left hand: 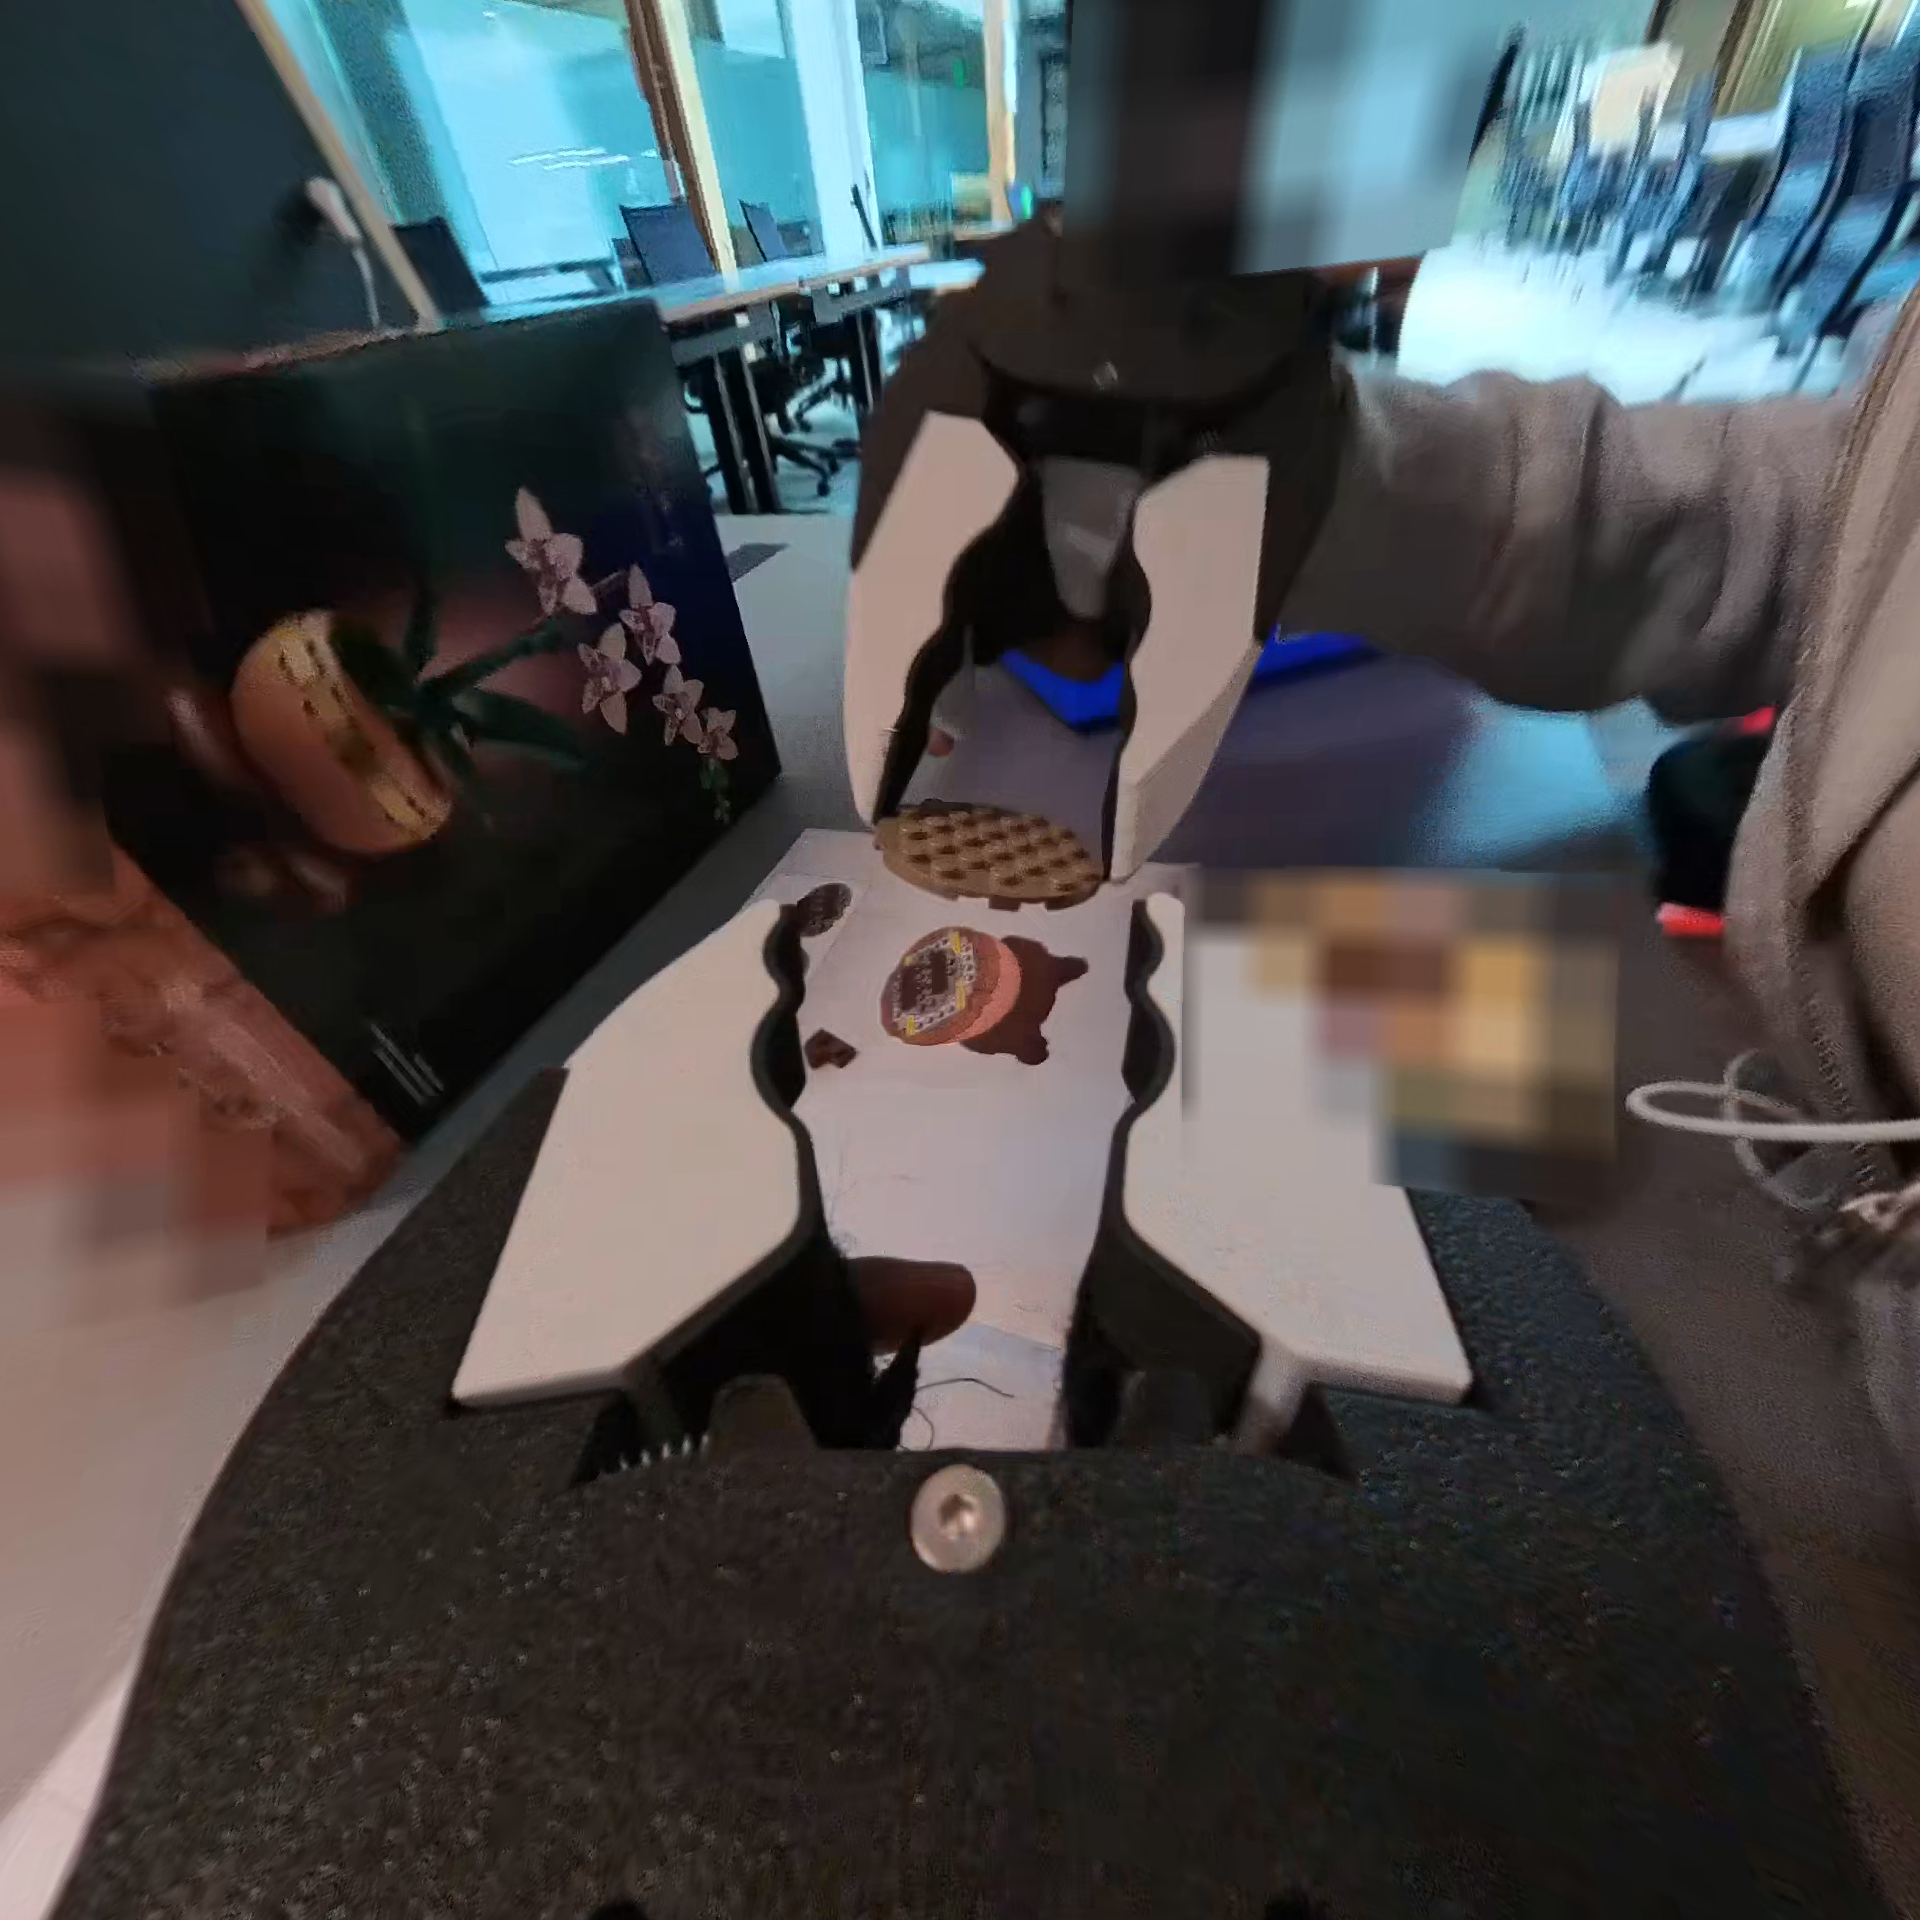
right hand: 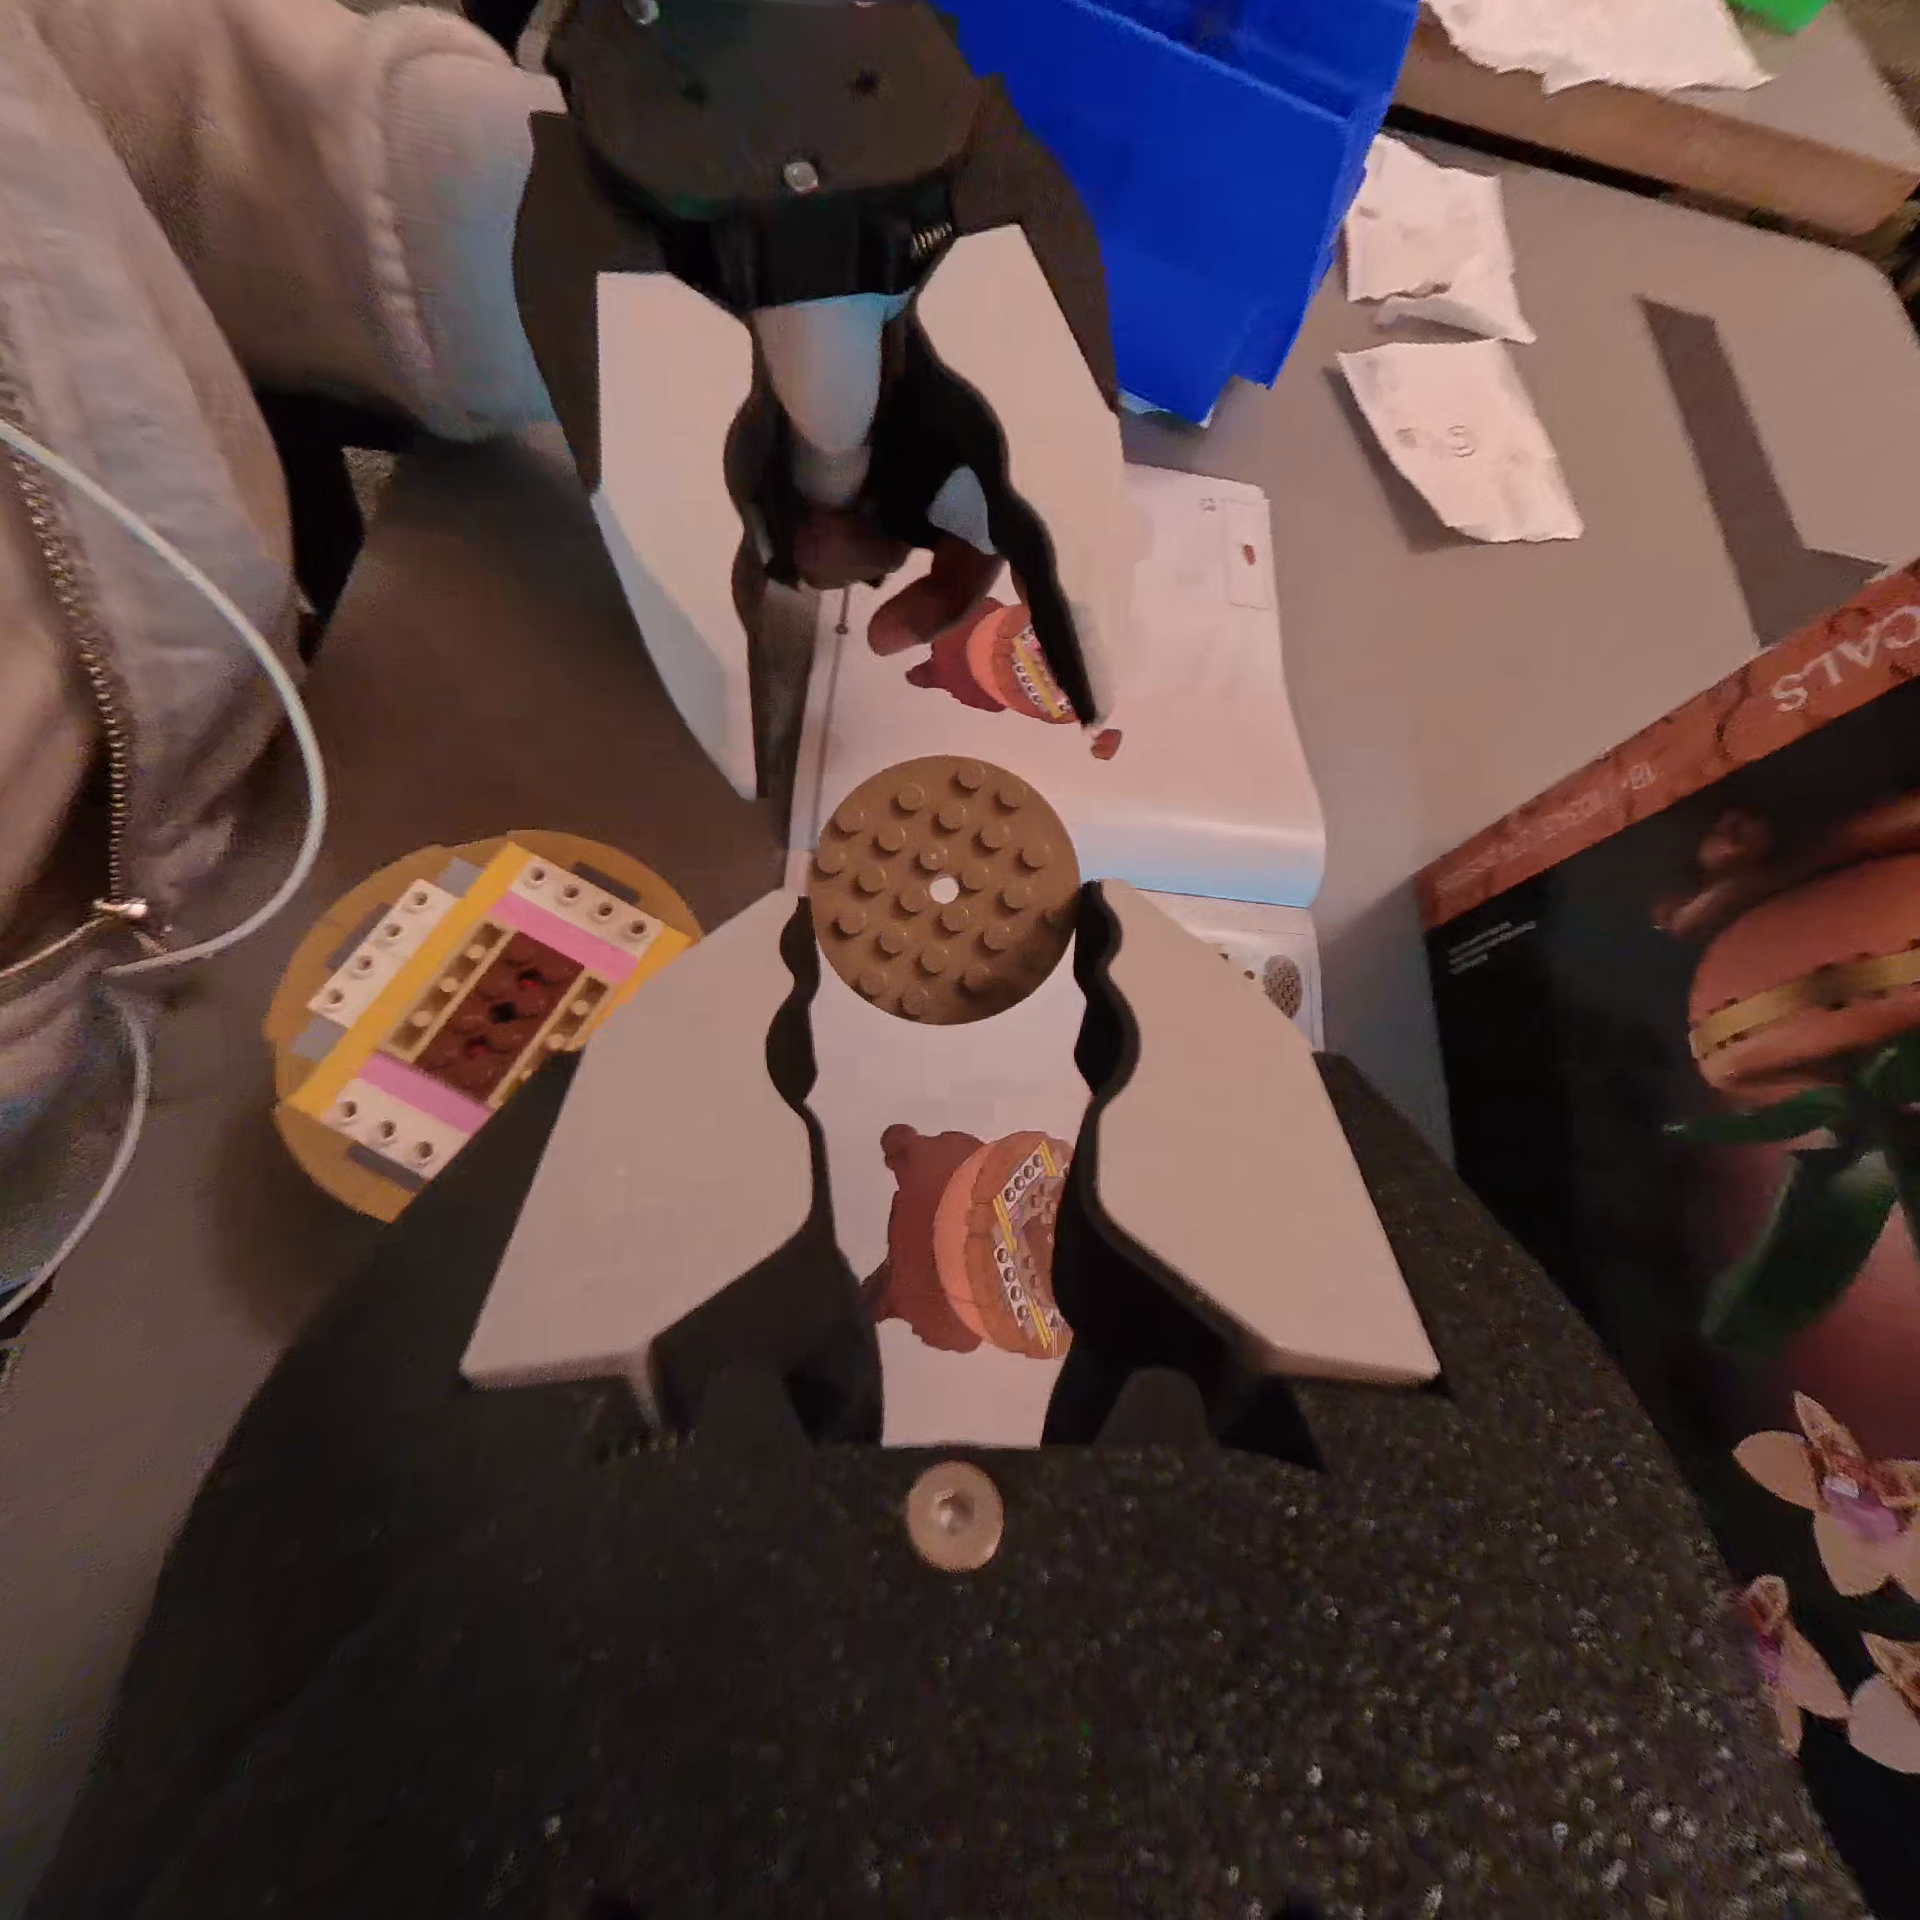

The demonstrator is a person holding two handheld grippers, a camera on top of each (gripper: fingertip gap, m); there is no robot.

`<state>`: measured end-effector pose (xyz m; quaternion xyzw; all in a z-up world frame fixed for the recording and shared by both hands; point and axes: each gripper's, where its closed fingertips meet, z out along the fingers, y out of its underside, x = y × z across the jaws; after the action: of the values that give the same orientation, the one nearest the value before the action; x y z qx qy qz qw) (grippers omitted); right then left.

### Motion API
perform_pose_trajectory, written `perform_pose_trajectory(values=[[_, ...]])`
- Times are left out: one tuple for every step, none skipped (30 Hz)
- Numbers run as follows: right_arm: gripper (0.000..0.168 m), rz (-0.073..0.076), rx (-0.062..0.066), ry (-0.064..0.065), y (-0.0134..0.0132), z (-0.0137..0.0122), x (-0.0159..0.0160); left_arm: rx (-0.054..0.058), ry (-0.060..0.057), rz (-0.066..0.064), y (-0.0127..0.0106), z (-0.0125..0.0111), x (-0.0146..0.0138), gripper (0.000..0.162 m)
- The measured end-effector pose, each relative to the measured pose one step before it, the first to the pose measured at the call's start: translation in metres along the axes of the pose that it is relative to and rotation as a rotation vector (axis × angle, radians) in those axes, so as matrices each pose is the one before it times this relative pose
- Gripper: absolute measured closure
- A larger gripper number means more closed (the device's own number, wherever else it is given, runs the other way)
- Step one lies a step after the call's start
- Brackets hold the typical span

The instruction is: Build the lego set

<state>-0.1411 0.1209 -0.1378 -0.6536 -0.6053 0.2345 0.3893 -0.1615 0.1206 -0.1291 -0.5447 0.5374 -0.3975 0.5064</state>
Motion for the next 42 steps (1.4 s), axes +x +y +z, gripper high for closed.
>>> perform_pose_trajectory(values=[[0.121, -0.008, -0.0133, -0.0135, -0.00172, -0.00112, -0.0007, -0.013, 0.0202, 0.028, -0.00068, 0.00274, 0.00317, 0.102], [0.121, -0.0065, -0.0106, -0.0074, -0.00161, -0.00077, -0.00016, 0.0003, 0.0221, 0.0044, -0.00165, 0.00214, 0.00239, 0.103], [0.121, -0.0075, -0.0092, -0.0043, -0.00121, -0.00046, -0.00026, 0.0089, 0.0067, -0.007, -0.00179, 0.00131, -0.00027, 0.105], [0.121, -0.0085, -0.0089, -0.0008, -0.00095, -0.00005, -0.00042, 0.0116, 0.0014, -0.0077, -0.00149, 0.0007, -0.0008, 0.106], [0.121, -0.0068, -0.0113, -0.0006, -0.0001, 0.00045, -0.00078, 0.0089, 0.0057, -0.006, -0.0012, 0.00026, 0.00033, 0.107], [0.121, -0.0044, -0.0074, -0.0024, -0.00033, 0.00071, -0.00109, 0.0052, 0.0043, -0.0058, -0.00072, 0.00018, 0.00065, 0.109], [0.121, -0.0019, 0.0004, -0.0094, -0.00098, 0.00079, -0.00221, 0.0008, 0.0015, -0.0025, 0.00009, 0.00048, 0.00072, 0.11], [0.121, -0.0005, 0.0045, -0.0093, -0.00117, 0.00062, -0.00201, -0.0043, 0.0007, 0.0039, 0.00102, 0.00063, 0.00081, 0.111], [0.121, 0.0008, 0.0056, -0.0045, -0.00127, 0.00026, -0.00119, -0.0073, 0.0029, 0.0076, 0.00143, 0.00051, 0.00134, 0.111], [0.121, 0.0018, 0.0036, -0.0029, -0.00085, 0.00002, -0.00075, -0.0057, 0.005, 0.0085, 0.00113, 0.00041, 0.00164, 0.11], [0.121, 0.0009, 0.0002, -0.0001, -0.00027, -0.00033, -0.0001, -0.0019, 0.0061, 0.0077, 0.00041, 0.00015, 0.00179, 0.11], [0.121, 0.0004, -0.0001, 0.0031, -0.00023, -0.00033, 0.00045, 0.0013, 0.0066, 0.0064, -0.00009, -0.00012, 0.00161, 0.109], [0.121, 0.0012, 0.0048, -0.0036, -0.00089, -0.00029, -0.00052, 0.0033, 0.0041, 0.0046, -0.00023, -0.00035, 0.00101, 0.107], [0.121, 0.0034, 0.0109, -0.0082, -0.00194, -0.00018, -0.00121, 0.0044, -0.001, 0.0019, -0.0003, -0.00026, 0.00005, 0.107], [0.121, 0.0035, 0.01, -0.0024, -0.00175, -0.00028, -0.00026, 0.0048, -0.0035, -0.0035, -0.00018, -0.00018, -0.00057, 0.108], [0.121, 0.0009, 0.0063, -0.0003, -0.00119, -0.00025, -0.00017, 0.006, -0.0018, -0.0119, -0.0001, -0.00014, -0.00074, 0.109], [0.121, -0.0011, 0.0043, 0.0026, -0.00092, -0.00039, 0.00035, 0.0139, 0.0031, -0.0218, -0.00107, -0.00028, -0.00004, 0.111], [0.121, -0.007, 0.002, 0.0158, -0.00061, -0.00075, 0.0019, 0.0249, 0.0048, -0.0367, -0.00245, -0.0005, -0.00003, 0.114], [0.121, -0.0171, -0.0002, 0.0191, -0.00048, -0.00099, 0.00228, 0.0312, 0.0029, -0.0587, -0.00319, -0.00082, -0.0011, 0.116], [0.121, -0.0257, -0.0001, 0.0216, -0.00056, -0.00128, 0.00237, 0.0326, 0.007, -0.0808, -0.00335, -0.00128, -0.00158, 0.118], [0.121, -0.0264, -0.0014, 0.0293, -0.00073, -0.00139, 0.00358, 0.0317, 0.018, -0.0939, -0.00355, -0.0019, -0.00084, 0.116], [0.121, -0.0209, -0.003, 0.0219, -0.00082, -0.0013, 0.00278, 0.0325, 0.0077, -0.1056, -0.00404, -0.00237, -0.0028, 0.116], [0.121, -0.0178, -0.0042, 0.0169, -0.00116, -0.00109, 0.00238, 0.0311, -0.0192, -0.1196, -0.00397, -0.00256, -0.00727, 0.121], [0.121, -0.0224, -0.0029, 0.0175, -0.00171, -0.00089, 0.00222, 0.0245, -0.019, -0.1273, -0.00312, -0.0021, -0.00773, 0.126], [0.121, -0.0239, -0.0091, 0.0235, -0.00093, -0.00056, 0.00321, 0.0153, 0.0068, -0.1233, -0.00203, -0.0011, -0.00375, 0.136], [0.121, -0.0273, -0.0207, 0.0119, 0.0007, 0.00003, 0.00189, 0.0128, 0.0264, -0.1073, -0.00123, -0.0002, 0.00063, 0.143], [0.121, -0.0262, -0.0284, 0.006, 0.00173, 0.00057, 0.00098, 0.0114, 0.0208, -0.0807, -0.00009, 0.00058, 0.00145, 0.146], [0.121, -0.026, -0.0282, 0.0063, 0.00162, 0.00094, 0.00075, 0.002, 0.0064, -0.0513, 0.00141, 0.00093, 0.00054, 0.147], [0.121, -0.0243, -0.0227, 0.0042, 0.00083, 0.00112, -0.00002, -0.0076, -0.0016, -0.0331, 0.00254, 0.00146, -0.00008, 0.143], [0.121, -0.019, -0.0108, -0.002, -0.00062, 0.00098, -0.00117, -0.0083, -0.0032, -0.0242, 0.00261, 0.00167, -0.00022, 0.141], [0.121, -0.011, 0.0024, -0.0076, -0.00196, 0.00075, -0.00219, -0.0017, 0.0013, -0.0164, 0.00184, 0.00179, 0.00042, 0.141], [0.121, -0.0049, 0.0028, -0.0047, -0.00161, 0.00056, -0.00158, 0.0024, 0.0037, -0.01, 0.00129, 0.00139, 0.00057, 0.146], [0.121, -0.0042, -0.007, 0.0057, 0.00064, 0.00049, -0.00006, 0.0063, 0.0026, -0.0048, 0.00036, 0.00081, 0.00023, 0.155], [0.121, -0.0005, -0.0051, 0.0032, 0.00122, 0.00036, -0.00039, 0.004, -0.0016, -0.0035, 0.00023, 0.00049, -0.00033, 0.158], [0.121, 0.013, 0.007, 0.0077, 0.00016, 0.00021, 0.00018, 0.0022, -0.0041, -0.0044, 0.00028, 0.00017, -0.00069, 0.158], [0.121, 0.0242, 0.0184, 0.0157, -0.00075, -0.00041, 0.00122, 0.0111, 0.0017, -0.0064, -0.00096, -0.00022, 0.00005, 0.158], [0.121, 0.0322, 0.0147, 0.0305, 0.00094, -0.00135, 0.00345, 0.0198, 0.0066, -0.0154, -0.00234, -0.00057, 0.00046, 0.158], [0.12, 0.0388, 0.0158, 0.0394, 0.00228, -0.00276, 0.00502, 0.0249, 0.0039, -0.023, -0.00333, -0.00118, -0.00019, 0.158], [0.117, 0.0508, 0.022, 0.0484, 0.00288, -0.00384, 0.00652, 0.0248, -0.0028, -0.0229, -0.0036, -0.00171, -0.00142, 0.159], [0.114, 0.0645, 0.0372, 0.0426, 0.00167, -0.0043, 0.00584, 0.0248, -0.0007, -0.0257, -0.00364, -0.00195, -0.00143, 0.158], [0.113, 0.0755, 0.0614, 0.0158, -0.00141, -0.0037, 0.00189, 0.0188, 0.0102, -0.0288, -0.0027, -0.00154, 0.00003, 0.159], [0.113, 0.0875, 0.0793, 0.0047, -0.00446, -0.00224, -0.00048, 0.0152, 0.0105, -0.0259, -0.00167, -0.00112, 0.0001, 0.158]])
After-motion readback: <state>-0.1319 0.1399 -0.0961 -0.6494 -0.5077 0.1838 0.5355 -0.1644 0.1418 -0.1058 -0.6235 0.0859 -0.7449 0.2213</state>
